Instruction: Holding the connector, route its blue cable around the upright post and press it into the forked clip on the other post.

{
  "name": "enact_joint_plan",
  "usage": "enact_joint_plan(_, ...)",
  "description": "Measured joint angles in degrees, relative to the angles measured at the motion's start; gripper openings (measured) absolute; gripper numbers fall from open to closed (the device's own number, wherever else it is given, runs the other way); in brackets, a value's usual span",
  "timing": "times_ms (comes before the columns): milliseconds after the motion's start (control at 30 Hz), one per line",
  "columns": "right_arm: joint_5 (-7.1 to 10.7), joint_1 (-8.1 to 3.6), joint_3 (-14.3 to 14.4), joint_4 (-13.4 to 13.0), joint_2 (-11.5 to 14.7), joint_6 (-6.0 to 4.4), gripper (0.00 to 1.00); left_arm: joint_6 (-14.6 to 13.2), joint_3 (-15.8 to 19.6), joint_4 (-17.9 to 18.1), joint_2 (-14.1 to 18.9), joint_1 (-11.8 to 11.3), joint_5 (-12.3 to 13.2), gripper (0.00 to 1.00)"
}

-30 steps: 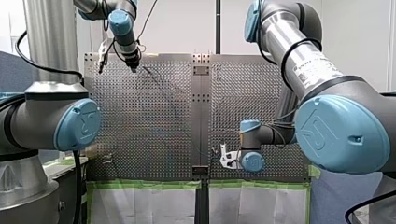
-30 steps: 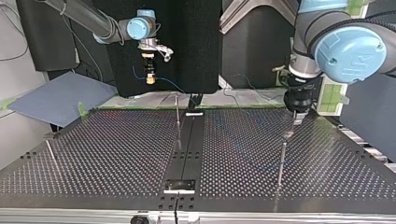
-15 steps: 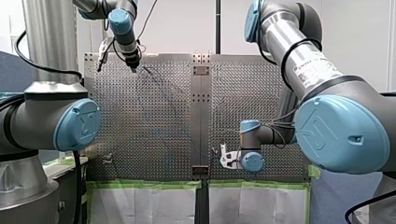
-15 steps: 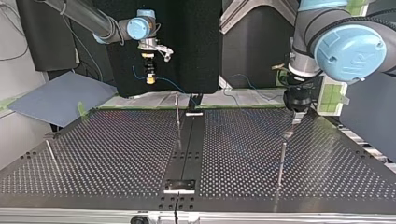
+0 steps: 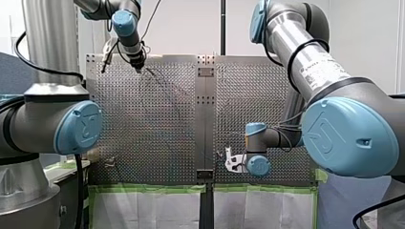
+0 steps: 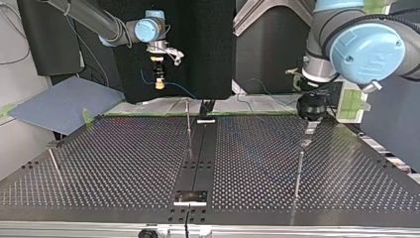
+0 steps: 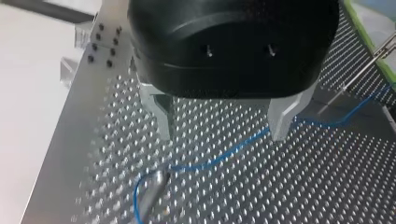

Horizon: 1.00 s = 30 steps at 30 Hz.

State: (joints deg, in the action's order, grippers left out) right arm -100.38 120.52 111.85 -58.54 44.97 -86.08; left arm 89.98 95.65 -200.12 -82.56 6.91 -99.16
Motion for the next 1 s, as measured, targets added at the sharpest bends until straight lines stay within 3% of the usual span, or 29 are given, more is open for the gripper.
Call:
enact_joint_plan(233, 0.32, 0.04, 0.00, 0.01, 0.00, -0.13, 0.00, -2.91, 0.69, 2.94, -0.04, 2.04, 2.75, 1.00)
enact_joint_plan(367, 0.95, 0.06, 0.00, -0.19, 0.00, -0.30, 0.00, -4.57, 0.75, 4.61, -0.50, 3.61, 2.66, 1.00)
enact_joint_plan(633, 1.39, 0.08, 0.01, -0.20, 0.00, -0.49, 0.00, -7.78, -1.76, 8.44, -3.87, 7.43, -0.79, 1.00)
enact_joint_plan(1000, 1.44, 0.09, 0.01, -0.36, 0.00, -0.50, 0.00, -8.96, -5.29, 14.43, -9.86, 13.44, -6.78, 1.00)
